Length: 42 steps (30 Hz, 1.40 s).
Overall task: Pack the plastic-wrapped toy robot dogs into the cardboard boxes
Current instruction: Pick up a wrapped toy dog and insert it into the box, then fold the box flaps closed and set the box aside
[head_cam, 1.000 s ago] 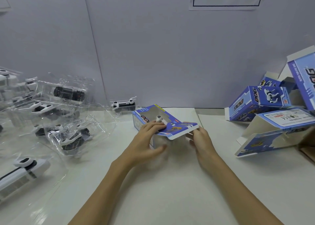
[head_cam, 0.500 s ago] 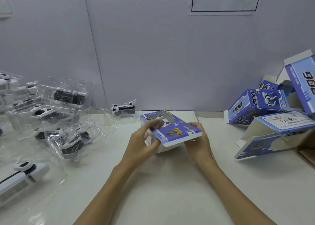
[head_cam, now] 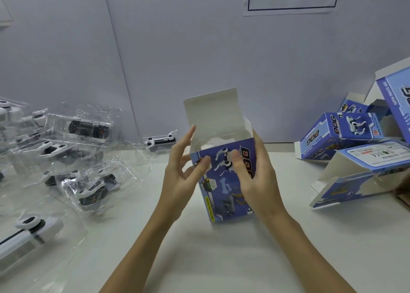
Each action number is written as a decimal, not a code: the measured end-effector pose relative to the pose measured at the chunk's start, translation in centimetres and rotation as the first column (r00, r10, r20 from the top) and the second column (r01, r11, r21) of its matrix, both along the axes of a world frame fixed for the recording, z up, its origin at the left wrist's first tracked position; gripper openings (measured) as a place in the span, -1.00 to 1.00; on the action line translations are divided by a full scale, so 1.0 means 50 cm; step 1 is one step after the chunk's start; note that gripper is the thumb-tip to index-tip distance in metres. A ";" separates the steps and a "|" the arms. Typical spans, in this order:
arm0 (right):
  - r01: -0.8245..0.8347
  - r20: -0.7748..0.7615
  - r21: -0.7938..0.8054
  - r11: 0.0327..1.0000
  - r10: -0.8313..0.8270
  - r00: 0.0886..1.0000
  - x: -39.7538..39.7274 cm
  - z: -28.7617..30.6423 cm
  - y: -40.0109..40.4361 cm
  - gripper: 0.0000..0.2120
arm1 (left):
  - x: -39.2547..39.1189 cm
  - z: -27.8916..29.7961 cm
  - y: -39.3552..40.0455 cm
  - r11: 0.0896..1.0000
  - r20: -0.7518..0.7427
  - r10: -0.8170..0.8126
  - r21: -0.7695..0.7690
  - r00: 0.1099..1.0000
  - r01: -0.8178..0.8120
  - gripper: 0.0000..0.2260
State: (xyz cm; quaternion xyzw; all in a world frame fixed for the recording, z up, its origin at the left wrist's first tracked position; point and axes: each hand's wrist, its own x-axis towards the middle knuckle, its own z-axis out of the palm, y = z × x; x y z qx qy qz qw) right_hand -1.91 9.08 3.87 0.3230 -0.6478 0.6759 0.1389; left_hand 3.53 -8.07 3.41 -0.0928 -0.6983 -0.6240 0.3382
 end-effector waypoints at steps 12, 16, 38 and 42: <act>0.119 0.006 0.001 0.993 -0.119 0.993 -0.021 0.007 0.017 -0.59 | -0.003 -0.001 0.028 0.991 0.032 -0.042 -0.129 0.999 0.046 -0.70; 0.048 0.120 -0.132 0.990 -0.032 0.992 -0.032 0.014 0.009 -0.81 | -0.015 0.009 0.049 0.995 -0.029 0.037 -0.092 0.999 -0.039 -0.84; 0.085 0.060 -0.092 0.992 -0.079 0.995 -0.020 0.011 0.025 -0.65 | -0.019 -0.029 0.028 0.972 -0.031 0.162 -0.168 0.986 -0.165 -0.20; 0.094 0.284 -0.277 0.956 -0.012 0.959 0.000 0.004 0.002 -0.55 | -0.011 -0.027 0.038 0.745 -0.206 0.430 -0.470 0.879 -0.474 -0.16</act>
